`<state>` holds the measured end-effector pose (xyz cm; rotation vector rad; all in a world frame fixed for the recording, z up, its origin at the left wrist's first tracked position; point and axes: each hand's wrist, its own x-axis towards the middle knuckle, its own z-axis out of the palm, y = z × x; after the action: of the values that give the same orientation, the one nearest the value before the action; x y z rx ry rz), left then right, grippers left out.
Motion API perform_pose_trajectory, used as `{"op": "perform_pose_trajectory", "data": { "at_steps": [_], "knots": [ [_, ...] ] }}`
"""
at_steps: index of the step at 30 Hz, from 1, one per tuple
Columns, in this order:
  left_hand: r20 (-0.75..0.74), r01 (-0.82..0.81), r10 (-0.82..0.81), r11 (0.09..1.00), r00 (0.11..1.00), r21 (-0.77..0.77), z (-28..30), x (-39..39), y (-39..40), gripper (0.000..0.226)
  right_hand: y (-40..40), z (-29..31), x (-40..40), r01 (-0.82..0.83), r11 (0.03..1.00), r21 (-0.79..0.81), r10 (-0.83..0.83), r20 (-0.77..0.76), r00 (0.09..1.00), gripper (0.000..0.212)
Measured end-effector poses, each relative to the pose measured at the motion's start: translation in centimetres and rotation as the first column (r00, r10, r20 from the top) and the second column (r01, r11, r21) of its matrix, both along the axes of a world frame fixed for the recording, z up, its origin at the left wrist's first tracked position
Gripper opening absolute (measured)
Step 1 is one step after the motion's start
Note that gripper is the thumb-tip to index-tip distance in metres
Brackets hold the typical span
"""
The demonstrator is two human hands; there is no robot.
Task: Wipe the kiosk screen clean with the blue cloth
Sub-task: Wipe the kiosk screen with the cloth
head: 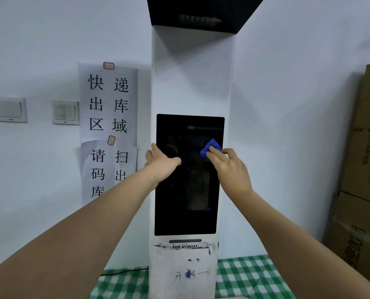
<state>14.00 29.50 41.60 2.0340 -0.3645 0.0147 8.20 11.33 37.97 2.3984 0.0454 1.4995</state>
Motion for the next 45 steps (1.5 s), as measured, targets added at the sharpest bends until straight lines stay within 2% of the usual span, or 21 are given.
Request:
{"op": "perform_pose_trajectory", "data": {
  "at_steps": [4,7,10,15,19,24,28,31,35,40,42,45],
  "knots": [
    [-0.009,0.002,-0.002,1.000,1.000,0.007,0.2,-0.2,0.2,0.091,-0.6,1.9,-0.3,0.033,0.997,-0.067,-0.034,-0.013,0.999,0.050],
    [-0.015,0.009,-0.009,1.000,1.000,0.002,0.4,-0.5,0.3,0.090,-0.6,2.9,0.0,0.055,0.998,-0.016,-0.055,0.012,0.998,0.056],
    [-0.013,0.023,-0.023,1.000,1.000,0.005,0.4,-0.7,0.4,0.089,-0.4,1.1,0.2,0.036,0.998,0.059,-0.037,0.014,0.999,0.063],
    [0.001,0.024,-0.024,1.000,1.000,0.011,0.2,-0.5,0.6,0.089,-0.6,-0.5,-0.4,0.011,0.999,0.049,-0.009,-0.024,1.000,0.062],
    [0.001,0.026,-0.026,1.000,1.000,0.011,0.4,-0.7,0.5,0.089,-0.9,2.1,0.0,0.025,0.997,0.072,-0.030,0.061,0.998,0.061],
    [0.007,0.041,-0.042,0.999,0.999,0.025,0.2,-0.5,0.7,0.090,-0.7,1.1,1.0,-0.038,0.974,0.225,0.002,0.157,0.988,0.066],
    [0.015,0.045,-0.045,0.999,0.999,0.031,-0.2,-0.2,0.9,0.090,-0.6,-1.3,0.4,-0.070,0.970,0.232,0.043,0.120,0.992,0.066],
    [0.012,0.039,-0.039,0.999,0.999,0.036,-0.2,-0.1,0.9,0.091,-1.0,0.2,0.4,-0.056,0.975,0.214,0.031,0.119,0.992,0.063],
    [0.003,0.050,-0.051,0.998,0.999,0.035,-0.1,-0.3,0.9,0.090,-1.0,2.8,1.3,-0.067,0.953,0.296,0.013,0.181,0.983,0.061],
    [0.019,0.039,-0.040,0.998,0.999,0.042,-0.4,0.1,0.9,0.090,-0.7,-1.0,0.9,-0.120,0.912,0.393,0.050,0.182,0.982,0.063],
    [0.020,0.041,-0.042,0.998,0.999,0.043,-0.5,0.2,0.8,0.091,-0.6,-2.6,0.2,-0.100,0.919,0.382,0.050,0.137,0.989,0.065],
    [0.021,0.042,-0.043,0.998,0.999,0.044,-0.6,0.2,0.8,0.091,-0.8,-1.5,0.0,-0.104,0.935,0.339,0.058,0.144,0.988,0.060]
  ]
}}
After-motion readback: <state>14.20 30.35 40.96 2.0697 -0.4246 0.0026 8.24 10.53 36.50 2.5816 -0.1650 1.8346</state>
